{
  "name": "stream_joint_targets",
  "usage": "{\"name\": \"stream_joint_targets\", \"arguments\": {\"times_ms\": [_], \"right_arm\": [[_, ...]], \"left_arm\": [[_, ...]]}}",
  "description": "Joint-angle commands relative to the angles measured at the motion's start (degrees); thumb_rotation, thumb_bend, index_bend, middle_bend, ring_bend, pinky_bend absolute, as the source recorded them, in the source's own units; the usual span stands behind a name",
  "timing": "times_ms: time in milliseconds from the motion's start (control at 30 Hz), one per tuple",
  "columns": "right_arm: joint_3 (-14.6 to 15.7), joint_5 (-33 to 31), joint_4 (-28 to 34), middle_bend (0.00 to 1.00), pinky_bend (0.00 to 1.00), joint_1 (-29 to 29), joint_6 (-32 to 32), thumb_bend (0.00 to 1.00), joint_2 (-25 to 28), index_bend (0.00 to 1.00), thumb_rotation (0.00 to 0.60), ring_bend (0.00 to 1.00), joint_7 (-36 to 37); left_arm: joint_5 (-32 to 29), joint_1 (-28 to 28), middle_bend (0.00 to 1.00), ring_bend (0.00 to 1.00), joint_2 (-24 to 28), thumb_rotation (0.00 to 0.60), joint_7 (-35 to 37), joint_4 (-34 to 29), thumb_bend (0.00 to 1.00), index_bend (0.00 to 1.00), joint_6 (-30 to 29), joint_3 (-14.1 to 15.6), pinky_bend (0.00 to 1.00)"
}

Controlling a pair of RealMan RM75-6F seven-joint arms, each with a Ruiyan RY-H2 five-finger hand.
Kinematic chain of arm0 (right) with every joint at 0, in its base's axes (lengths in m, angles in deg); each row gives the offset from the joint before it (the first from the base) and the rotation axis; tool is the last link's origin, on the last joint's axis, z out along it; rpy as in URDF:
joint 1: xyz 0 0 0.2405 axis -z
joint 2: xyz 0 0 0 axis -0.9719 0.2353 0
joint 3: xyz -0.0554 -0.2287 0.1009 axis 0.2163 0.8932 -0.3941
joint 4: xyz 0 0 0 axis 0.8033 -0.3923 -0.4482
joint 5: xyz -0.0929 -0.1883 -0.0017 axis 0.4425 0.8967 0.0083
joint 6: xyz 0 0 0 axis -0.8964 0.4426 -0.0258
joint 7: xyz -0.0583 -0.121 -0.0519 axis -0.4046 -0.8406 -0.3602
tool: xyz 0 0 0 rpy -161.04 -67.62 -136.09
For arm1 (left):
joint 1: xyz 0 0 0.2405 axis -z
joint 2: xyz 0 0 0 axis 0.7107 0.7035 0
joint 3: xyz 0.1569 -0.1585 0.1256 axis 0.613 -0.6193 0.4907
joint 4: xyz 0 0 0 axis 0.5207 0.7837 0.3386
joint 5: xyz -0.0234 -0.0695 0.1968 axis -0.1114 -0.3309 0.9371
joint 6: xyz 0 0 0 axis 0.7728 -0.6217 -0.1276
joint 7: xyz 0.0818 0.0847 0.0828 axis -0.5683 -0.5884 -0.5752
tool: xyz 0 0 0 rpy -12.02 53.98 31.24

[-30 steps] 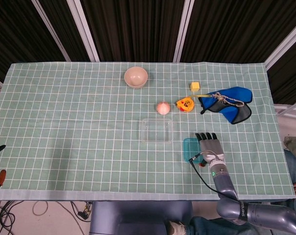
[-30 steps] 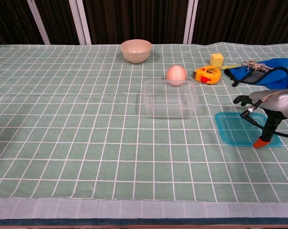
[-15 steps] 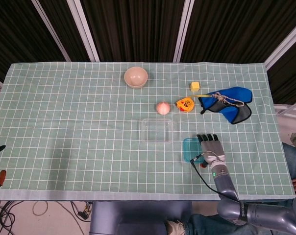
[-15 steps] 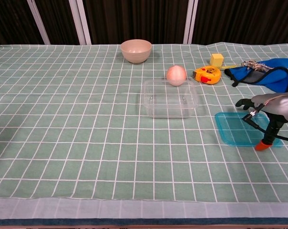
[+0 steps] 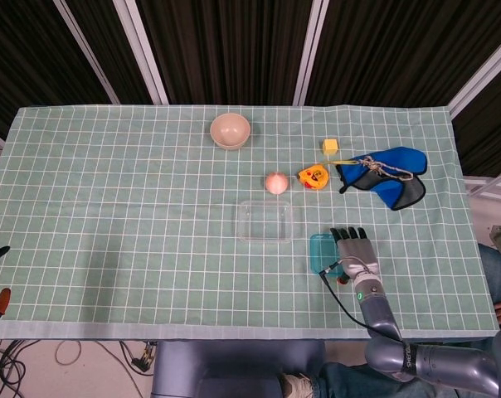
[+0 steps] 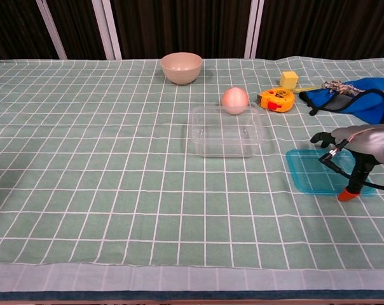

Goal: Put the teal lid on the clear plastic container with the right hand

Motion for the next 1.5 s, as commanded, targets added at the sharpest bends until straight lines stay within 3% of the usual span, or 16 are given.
{"name": "stream_joint_targets", "arguments": {"times_ms": [33,267,500,1500], "right_arm": [[-0.10,-0.06,-0.17,0.14,0.00,-0.11,0.10,0.10,-0.12,0.01,0.600,0.00,-0.12],[-0.32,-0.63,-0.24,0.15,0.00,-0.42,0.09,0.10,-0.13,0.01,0.600,0.00,-0.57],[-0.49,-0.92,-0.30,0.24,0.00,-0.54,0.20,0.10,-0.39,0.00,0.600,0.00,-0.58],[-0.27,-1.84,-2.41,0.24,0.00,-0.81,-0.60,0.10,-1.74,0.00,0.600,0.00,-0.95]], "left_arm": [[-0.02,0.00,0.00,0.00,0.02,0.600,0.01,-0.01,0.46,0.11,0.00,-0.01,0.00],[-0.09,0.00,0.00,0.00,0.05,0.600,-0.05,-0.06,0.46,0.11,0.08,0.01,0.00],[-0.35,-0.03,0.00,0.00,0.08,0.600,-0.02,-0.29,0.46,0.11,0.18,-0.03,0.00],[-1.57,-0.08,0.00,0.00,0.50,0.600,0.05,-1.26,0.46,0.11,0.93,-0.09,0.00]]}}
